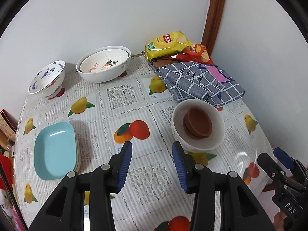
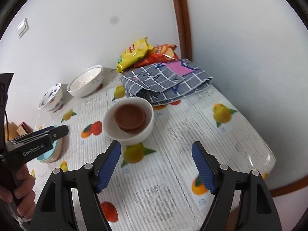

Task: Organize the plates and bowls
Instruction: 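Move the left gripper to the white bowl rim and close on it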

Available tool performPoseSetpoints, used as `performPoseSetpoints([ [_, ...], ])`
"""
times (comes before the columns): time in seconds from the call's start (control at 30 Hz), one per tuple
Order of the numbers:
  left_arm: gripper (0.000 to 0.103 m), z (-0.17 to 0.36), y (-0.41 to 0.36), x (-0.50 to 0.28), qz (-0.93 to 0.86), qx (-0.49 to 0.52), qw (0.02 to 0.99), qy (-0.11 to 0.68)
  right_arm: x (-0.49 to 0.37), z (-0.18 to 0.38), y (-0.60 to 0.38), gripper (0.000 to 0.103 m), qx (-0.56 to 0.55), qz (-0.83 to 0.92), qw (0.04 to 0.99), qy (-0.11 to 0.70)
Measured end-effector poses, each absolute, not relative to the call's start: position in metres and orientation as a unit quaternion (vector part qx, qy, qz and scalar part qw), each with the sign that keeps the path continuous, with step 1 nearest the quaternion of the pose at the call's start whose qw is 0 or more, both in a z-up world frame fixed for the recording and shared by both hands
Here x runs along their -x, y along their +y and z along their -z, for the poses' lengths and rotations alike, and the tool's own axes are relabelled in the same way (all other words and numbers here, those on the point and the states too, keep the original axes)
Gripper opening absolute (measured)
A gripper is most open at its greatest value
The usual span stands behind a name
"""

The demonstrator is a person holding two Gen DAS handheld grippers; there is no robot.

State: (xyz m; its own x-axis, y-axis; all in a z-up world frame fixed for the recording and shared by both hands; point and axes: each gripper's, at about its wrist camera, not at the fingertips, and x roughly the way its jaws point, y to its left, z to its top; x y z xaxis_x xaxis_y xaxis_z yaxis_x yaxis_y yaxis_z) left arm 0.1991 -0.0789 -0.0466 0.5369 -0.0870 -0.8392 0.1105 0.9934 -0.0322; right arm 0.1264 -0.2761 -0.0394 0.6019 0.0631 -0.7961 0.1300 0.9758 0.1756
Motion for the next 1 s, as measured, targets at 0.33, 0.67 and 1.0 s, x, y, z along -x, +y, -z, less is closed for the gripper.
performPoseSetpoints([
  [0.33,0.041,0.08,-0.092,-0.242,0.068,0.001,0.861,0.504,-0.182,0.07,-0.282,0.058,-0.092,-0.004,0.88,0.466],
  [0.67,0.041,0.106,-0.101,-0.276,0.088,0.017,0.843,0.53,-0.221,0.107,-0.289,0.037,-0.11,-0.027,0.86,0.497],
  [1.0,0.04,0.131,-0.115,-0.3,0.083,-0.004,0.826,0.557,-0.254,0.132,-0.282,0.027,-0.108,-0.034,0.835,0.538],
])
